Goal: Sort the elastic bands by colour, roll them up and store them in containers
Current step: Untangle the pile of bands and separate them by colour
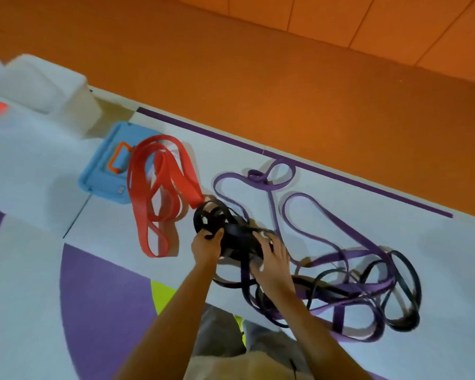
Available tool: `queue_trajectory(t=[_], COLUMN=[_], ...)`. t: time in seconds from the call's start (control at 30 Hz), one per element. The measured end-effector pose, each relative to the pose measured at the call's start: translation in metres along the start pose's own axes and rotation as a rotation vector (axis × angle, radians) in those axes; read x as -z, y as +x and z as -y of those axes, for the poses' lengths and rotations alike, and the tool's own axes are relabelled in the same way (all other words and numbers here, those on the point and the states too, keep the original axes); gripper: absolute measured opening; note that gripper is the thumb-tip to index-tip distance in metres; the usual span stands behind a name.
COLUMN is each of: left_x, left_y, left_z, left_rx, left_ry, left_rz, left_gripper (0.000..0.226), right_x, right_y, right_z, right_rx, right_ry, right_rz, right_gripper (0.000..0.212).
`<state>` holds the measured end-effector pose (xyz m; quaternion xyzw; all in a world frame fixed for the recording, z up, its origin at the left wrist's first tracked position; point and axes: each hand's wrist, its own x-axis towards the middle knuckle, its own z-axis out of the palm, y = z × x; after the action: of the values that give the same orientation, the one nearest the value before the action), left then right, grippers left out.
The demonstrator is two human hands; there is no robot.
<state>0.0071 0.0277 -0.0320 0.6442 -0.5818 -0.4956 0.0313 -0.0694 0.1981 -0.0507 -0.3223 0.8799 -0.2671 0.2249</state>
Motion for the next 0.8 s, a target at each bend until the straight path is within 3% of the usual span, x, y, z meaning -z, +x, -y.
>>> queue_trajectory(t=[0.1, 0.17, 0.2, 0.3, 0.33, 0.4, 0.53, 0.6, 0.7, 0.8], left_x=[0.0, 0.003, 0.005, 0.011, 0.013, 0.016, 0.02, 0.025, 0.03, 0.033], left_y=[0.014, 0.025, 0.029, 0.034, 0.035, 0.039, 0.036, 0.026, 0.018, 0.018], left_z=[0.001, 0.005, 0.007, 0.011, 0.01, 0.009, 0.007, 0.009, -0.003, -0.03], left_rx=[0.142, 0.231, 0.271, 0.333, 0.345, 0.342, 0.186, 0.055, -0.213, -0.421], left_ry=[-0.123, -0.241, -0.321, -0.559, -0.613, -0.657, -0.595, -0.46, -0.169, 0.042], left_rz=[0.005, -0.007, 0.001, 0.148, 0.211, 0.314, 0.483, 0.589, 0.775, 0.9], left_gripper=[0.029, 0.036, 0.041, 0.055, 0.058, 0.061, 0.057, 0.058, 0.043, 0.036], right_x=[-0.003, 0.001, 0.005, 0.012, 0.012, 0.011, 0.017, 0.017, 0.015, 0.014], right_y=[0.003, 0.005, 0.007, 0.015, 0.016, 0.017, 0.014, 0.013, 0.018, 0.017], right_z=[0.001, -0.002, -0.004, -0.004, -0.003, 0.004, 0.013, 0.025, 0.053, 0.067], right_rx=[-0.242, -0.293, -0.288, -0.185, -0.193, -0.256, -0.384, -0.338, -0.23, -0.214], right_ry=[0.313, 0.365, 0.345, 0.073, 0.002, -0.037, 0.436, 0.482, 0.564, 0.638], right_rz=[0.009, 0.004, 0.021, -0.015, -0.018, 0.051, 0.328, 0.408, 0.311, 0.109], right_gripper=[0.092, 0.094, 0.086, 0.03, 0.02, 0.035, 0.114, 0.14, 0.136, 0.12])
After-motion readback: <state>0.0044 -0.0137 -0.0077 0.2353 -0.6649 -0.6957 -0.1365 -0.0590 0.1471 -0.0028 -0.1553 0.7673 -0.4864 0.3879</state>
